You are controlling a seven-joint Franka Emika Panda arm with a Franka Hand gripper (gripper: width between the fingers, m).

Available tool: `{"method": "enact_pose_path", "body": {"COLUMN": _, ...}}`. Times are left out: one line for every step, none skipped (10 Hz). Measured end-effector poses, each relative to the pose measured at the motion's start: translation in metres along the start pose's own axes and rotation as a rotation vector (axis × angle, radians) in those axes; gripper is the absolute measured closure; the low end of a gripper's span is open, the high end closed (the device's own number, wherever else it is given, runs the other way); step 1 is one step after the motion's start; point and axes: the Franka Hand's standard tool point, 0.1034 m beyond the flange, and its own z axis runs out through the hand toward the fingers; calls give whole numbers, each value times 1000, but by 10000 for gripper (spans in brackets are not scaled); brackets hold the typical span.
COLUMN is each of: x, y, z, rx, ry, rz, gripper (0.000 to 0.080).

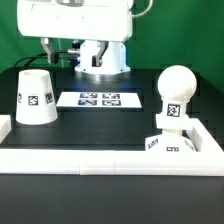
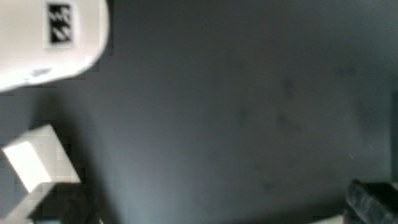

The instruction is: Assemble lamp

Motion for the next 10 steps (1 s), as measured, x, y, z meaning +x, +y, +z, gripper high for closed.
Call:
{"method": "enact_pose_path", "body": {"x": -5, "y": 8, "z": 2, "rx": 3, "ry": 8, "rz": 10, "gripper": 101}}
{"method": "enact_pose_path", "body": {"x": -13, "y": 19, "z": 3, "rx": 5, "ry": 2, "rz": 24, "gripper": 101}}
{"method": "enact_pose_path", "body": {"x": -16, "y": 28, "z": 5, "rx": 3, "ry": -3, "rz": 36, "gripper": 101}}
{"method": "enact_pose_path", "body": {"x": -14, "y": 35, "z": 3, "rx": 1, "ry": 0, "rz": 50, "gripper": 101}}
{"method": "enact_pose_path", "body": {"x": -14, "y": 43, "z": 5, "rx": -3, "ry": -3, "rz": 63, "gripper": 101}}
{"method": "enact_pose_path", "body": {"x": -15, "y": 51, "z": 7, "rx": -9, "ry": -8, "rz": 69, "gripper": 101}}
{"method": "enact_pose_path", "body": {"x": -16, "y": 58, "z": 10, "rx": -14, "ry": -12, "rz": 67, "gripper": 101}}
{"method": "enact_pose_path", "body": {"x": -16, "y": 62, "z": 13, "rx": -19, "ry": -11, "rz": 62, "gripper": 101}}
{"method": "enact_pose_path", "body": {"x": -17, "y": 63, "z": 17, "rx": -24, "ry": -10, "rz": 57, "gripper": 101}}
{"method": "enact_pose_path", "body": {"x": -19, "y": 64, "z": 21, "rx": -28, "ry": -8, "rz": 54, "gripper": 101}}
